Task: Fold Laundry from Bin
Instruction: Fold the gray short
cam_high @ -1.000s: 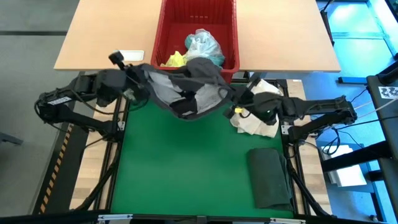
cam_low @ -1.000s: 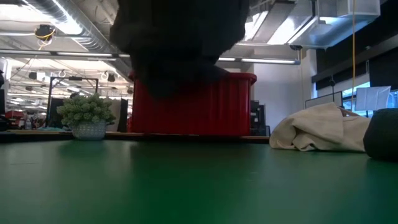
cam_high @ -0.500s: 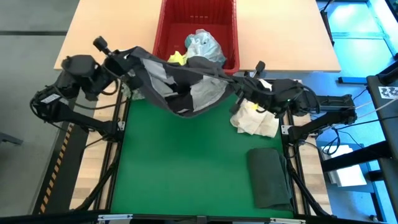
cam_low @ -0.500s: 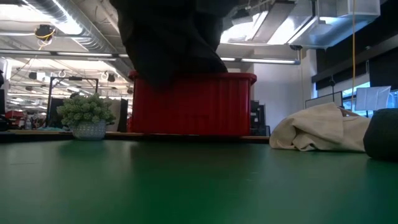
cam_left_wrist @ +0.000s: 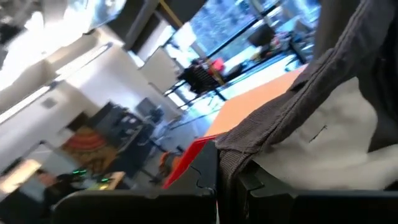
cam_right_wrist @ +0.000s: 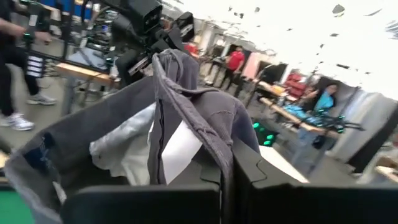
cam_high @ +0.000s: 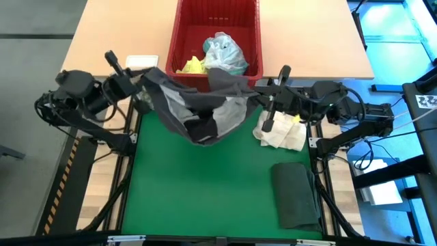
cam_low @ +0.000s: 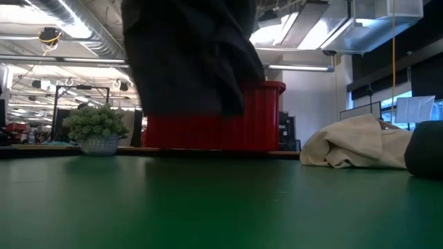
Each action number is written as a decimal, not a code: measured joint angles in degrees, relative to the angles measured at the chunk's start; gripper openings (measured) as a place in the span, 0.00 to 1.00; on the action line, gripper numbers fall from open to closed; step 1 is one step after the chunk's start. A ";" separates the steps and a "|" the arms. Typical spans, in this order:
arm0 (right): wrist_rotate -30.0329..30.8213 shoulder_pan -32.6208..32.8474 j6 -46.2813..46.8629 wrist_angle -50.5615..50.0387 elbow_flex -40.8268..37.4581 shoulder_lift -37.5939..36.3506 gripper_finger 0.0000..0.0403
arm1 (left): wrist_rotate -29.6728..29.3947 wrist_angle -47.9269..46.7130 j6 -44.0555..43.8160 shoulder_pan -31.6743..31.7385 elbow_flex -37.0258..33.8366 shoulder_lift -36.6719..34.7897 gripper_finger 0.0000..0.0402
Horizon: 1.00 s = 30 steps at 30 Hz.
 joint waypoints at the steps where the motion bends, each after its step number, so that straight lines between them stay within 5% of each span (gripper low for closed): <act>1: -0.91 0.00 1.08 -1.27 0.26 0.00 0.01 | 0.02 -1.51 -1.77 -1.15 0.00 0.00 0.00; 9: -1.98 -0.04 10.63 -15.33 0.36 0.47 0.01 | 1.44 -24.57 -24.57 -5.95 0.00 0.08 0.00; 16: -11.64 -0.02 16.60 -16.12 0.32 0.54 0.01 | 11.94 -36.37 -38.57 -5.96 0.00 0.64 0.00; 19: -9.42 -0.04 16.74 -16.96 0.32 0.55 0.01 | 11.59 -38.08 -39.00 -5.94 0.00 0.61 0.00; 23: 2.67 -0.09 16.15 -19.33 0.32 0.59 0.01 | 5.02 -38.50 -36.88 -5.84 0.00 0.63 0.00; 30: 15.17 -0.92 13.21 -19.53 0.28 0.68 0.01 | -11.24 -30.00 -17.77 -1.90 -0.09 1.20 0.00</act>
